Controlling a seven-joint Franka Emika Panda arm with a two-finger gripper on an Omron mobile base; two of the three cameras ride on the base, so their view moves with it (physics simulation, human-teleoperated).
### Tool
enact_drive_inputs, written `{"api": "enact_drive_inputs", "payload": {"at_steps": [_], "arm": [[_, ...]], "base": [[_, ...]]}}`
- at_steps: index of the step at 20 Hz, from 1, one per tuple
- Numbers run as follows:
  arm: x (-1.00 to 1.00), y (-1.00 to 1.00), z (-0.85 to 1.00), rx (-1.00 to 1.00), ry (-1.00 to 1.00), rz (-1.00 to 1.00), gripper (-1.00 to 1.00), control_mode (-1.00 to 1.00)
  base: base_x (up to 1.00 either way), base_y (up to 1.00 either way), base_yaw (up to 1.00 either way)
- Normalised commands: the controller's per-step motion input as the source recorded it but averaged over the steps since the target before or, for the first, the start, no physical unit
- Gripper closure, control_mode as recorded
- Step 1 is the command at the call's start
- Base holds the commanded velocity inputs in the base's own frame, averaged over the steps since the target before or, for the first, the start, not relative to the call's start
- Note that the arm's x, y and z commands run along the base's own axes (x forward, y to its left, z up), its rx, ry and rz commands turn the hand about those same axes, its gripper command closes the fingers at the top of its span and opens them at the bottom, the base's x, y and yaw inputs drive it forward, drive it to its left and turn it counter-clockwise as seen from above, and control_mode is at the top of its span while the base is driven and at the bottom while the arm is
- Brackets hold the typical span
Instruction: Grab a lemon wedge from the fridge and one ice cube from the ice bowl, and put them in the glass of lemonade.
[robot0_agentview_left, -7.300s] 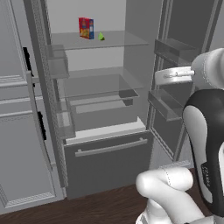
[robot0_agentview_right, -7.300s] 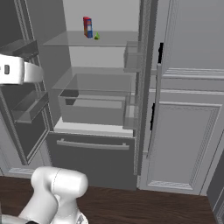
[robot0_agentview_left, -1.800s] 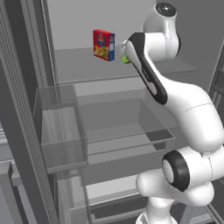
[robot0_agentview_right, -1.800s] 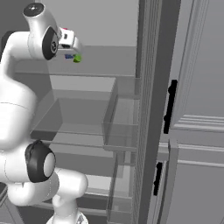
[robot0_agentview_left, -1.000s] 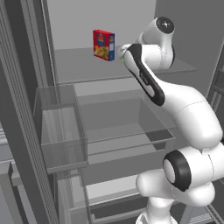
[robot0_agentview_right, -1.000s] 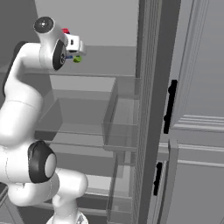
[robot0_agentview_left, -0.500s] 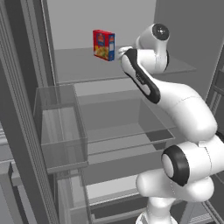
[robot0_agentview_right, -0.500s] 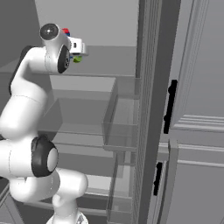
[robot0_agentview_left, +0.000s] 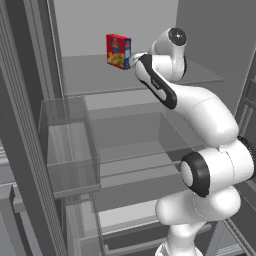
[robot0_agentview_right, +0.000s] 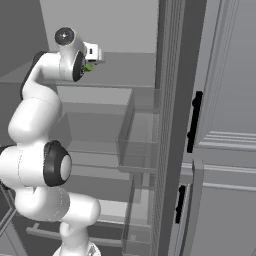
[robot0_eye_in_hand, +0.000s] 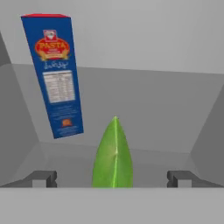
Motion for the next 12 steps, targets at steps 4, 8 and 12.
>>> {"api": "enact_drive_inputs", "payload": {"at_steps": [4,8,12], "arm": [[0.12,0.0,0.0,0.0,0.07,0.0,-1.0,-1.0],[-0.03,0.09,0.0,0.0,0.08,0.0,-1.0,-1.0],[0.0,0.06,-0.01,0.0,0.02,0.0,-1.0,-1.0]], "base": [[0.0,0.0,0.0],[0.0,0.0,0.0],[0.0,0.0,0.0]]}}
